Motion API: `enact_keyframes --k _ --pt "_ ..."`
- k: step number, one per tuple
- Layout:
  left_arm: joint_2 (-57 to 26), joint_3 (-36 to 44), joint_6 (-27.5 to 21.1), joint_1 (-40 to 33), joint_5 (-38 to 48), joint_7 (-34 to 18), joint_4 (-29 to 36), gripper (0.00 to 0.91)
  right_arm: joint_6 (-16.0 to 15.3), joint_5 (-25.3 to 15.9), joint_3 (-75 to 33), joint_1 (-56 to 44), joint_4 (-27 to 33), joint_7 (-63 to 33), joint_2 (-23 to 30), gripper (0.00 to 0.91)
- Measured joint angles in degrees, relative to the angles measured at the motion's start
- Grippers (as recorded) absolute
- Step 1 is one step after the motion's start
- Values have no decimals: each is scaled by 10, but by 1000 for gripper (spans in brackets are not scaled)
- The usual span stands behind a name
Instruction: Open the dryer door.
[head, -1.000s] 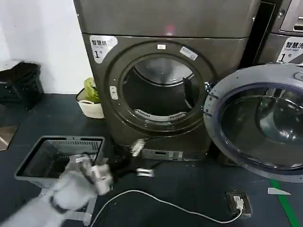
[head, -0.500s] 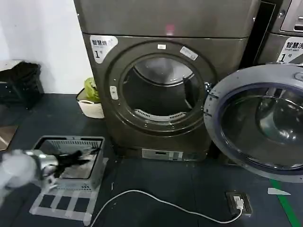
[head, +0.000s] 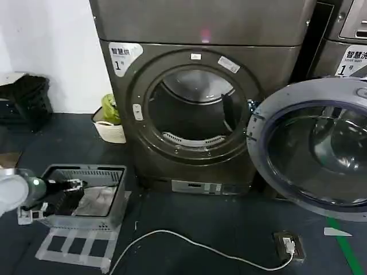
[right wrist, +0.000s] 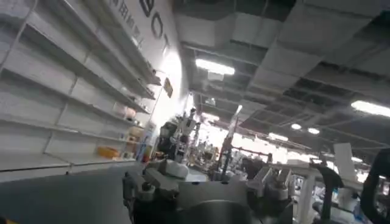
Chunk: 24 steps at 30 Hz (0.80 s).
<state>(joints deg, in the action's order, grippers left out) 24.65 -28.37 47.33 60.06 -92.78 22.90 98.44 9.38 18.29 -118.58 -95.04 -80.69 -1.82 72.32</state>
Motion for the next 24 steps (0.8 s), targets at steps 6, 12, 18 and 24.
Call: enact_keyframes --k 6,12,18,24 --pt "22 50 -1 -61 -53 1 -47 907 3 0 4 2 1 0 0 907" --pt "55 83 -1 -133 -80 15 -132 907 14 -5 13 6 2 3 3 907" --pt "96 114 -1 -218 -55 21 -241 907 21 -6 17 6 5 6 5 907" --pt "121 135 -1 -279 -67 17 -328 907 30 -9 13 5 6 14 5 907"
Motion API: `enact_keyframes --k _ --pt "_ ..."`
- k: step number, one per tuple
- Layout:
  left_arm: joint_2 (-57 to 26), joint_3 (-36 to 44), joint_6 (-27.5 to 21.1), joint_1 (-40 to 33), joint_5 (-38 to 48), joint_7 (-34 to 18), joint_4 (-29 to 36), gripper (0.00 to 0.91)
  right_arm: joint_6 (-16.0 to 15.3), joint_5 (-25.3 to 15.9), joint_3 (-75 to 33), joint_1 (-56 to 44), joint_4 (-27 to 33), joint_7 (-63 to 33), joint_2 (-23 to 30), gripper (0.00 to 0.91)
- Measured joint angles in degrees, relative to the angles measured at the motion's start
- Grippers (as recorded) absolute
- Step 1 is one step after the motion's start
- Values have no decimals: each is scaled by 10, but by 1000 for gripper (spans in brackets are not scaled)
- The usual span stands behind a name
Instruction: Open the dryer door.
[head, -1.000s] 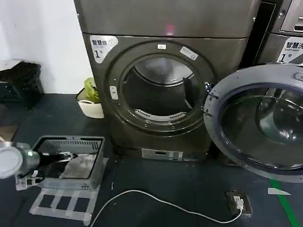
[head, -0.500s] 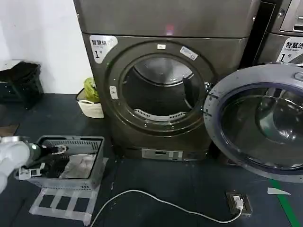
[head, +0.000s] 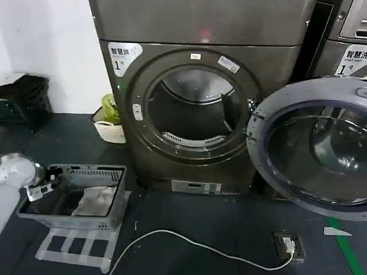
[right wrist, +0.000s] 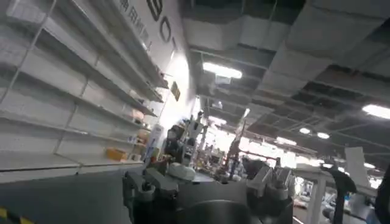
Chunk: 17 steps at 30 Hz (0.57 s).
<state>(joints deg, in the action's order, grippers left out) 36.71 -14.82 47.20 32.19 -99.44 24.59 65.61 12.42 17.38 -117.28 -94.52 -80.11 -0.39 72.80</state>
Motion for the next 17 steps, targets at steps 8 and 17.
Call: enact_keyframes --k 8,17 --pt "8 8 0 -16 -26 -5 -28 907 5 -8 -1 0 3 6 3 907" --pt "6 10 0 -16 -29 -6 -31 907 5 -11 3 3 3 6 5 907"
